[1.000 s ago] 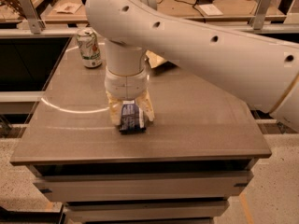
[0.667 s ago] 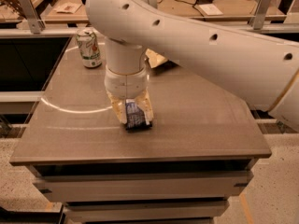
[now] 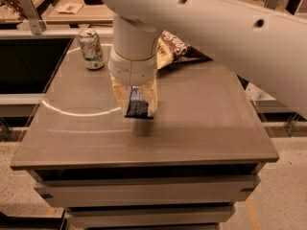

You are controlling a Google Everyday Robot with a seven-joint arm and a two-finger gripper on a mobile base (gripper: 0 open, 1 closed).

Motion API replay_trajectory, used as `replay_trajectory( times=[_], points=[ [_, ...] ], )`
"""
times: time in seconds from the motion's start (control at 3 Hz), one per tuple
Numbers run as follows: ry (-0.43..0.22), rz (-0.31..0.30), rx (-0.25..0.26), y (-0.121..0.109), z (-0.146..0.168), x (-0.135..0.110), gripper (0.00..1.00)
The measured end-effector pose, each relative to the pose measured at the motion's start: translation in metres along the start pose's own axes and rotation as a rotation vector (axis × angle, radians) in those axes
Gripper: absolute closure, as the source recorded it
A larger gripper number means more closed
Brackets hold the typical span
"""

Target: Move rxbar chocolate near 7up can

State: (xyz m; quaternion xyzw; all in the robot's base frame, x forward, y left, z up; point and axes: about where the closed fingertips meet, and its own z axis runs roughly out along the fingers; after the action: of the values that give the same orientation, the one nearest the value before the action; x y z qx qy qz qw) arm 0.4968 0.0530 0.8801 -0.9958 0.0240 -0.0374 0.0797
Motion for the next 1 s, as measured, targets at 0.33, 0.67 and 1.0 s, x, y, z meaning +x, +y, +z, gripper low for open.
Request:
replay_trajectory(
  times=[0.33,0.67,1.0],
  points=[
    [0.065,0.068,0.141,-0.005,-0.023,0.021,1.0],
    [0.093,0.079,0.362,-0.015,-0.038,0.051,1.0],
    [0.085,0.007,0.623,-0.031,-0.054,0.076,1.0]
  ],
)
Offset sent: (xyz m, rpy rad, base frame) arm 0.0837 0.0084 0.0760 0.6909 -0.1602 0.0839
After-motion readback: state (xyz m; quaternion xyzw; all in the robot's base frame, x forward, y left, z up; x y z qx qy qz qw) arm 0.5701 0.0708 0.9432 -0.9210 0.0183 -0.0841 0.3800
